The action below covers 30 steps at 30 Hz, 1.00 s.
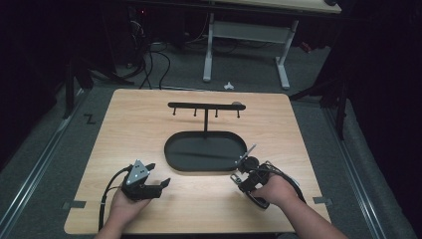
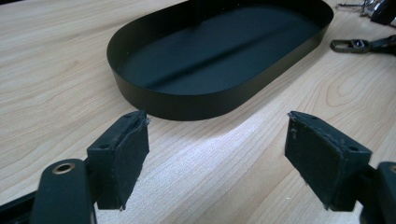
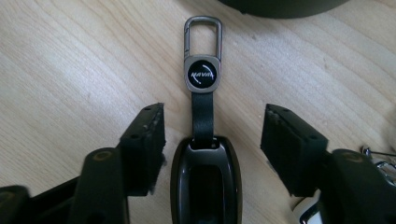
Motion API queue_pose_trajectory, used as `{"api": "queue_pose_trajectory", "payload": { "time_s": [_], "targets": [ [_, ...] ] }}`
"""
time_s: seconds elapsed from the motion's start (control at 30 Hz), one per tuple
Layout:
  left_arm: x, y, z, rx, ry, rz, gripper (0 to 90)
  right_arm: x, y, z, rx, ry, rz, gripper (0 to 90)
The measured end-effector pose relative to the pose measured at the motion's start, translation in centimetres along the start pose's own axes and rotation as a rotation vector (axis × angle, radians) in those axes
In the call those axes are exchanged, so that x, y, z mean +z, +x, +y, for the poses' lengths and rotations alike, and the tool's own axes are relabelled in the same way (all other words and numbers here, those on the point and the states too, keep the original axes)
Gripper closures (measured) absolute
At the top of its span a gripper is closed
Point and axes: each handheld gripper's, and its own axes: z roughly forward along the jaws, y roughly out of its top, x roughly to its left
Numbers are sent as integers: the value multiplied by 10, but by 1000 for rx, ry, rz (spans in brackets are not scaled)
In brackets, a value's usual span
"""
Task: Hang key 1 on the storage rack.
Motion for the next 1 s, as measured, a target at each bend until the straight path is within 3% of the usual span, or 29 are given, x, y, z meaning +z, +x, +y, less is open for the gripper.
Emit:
{"api": "queue_pose_trajectory", "payload": {
  "time_s": [0.1,0.3,0.5,0.63,0.73,1.0],
  "targets": [
    [-2,1,2,-14,-14,-11,225,2,-1,3,-17,17,4,474],
    [-3,-4,5,18,-18,-11,197,3,-1,6,-18,38,28,534],
    [-7,-2,6,10,-36,20,179,5,2,12,-40,63,29,624],
    [-8,3,3,-10,-39,28,189,6,2,16,-47,86,25,648],
    [-4,3,1,-5,-16,27,190,7,2,17,-47,86,29,648],
    [-4,1,1,9,-14,21,194,10,2,17,-44,107,30,675]
  ]
}}
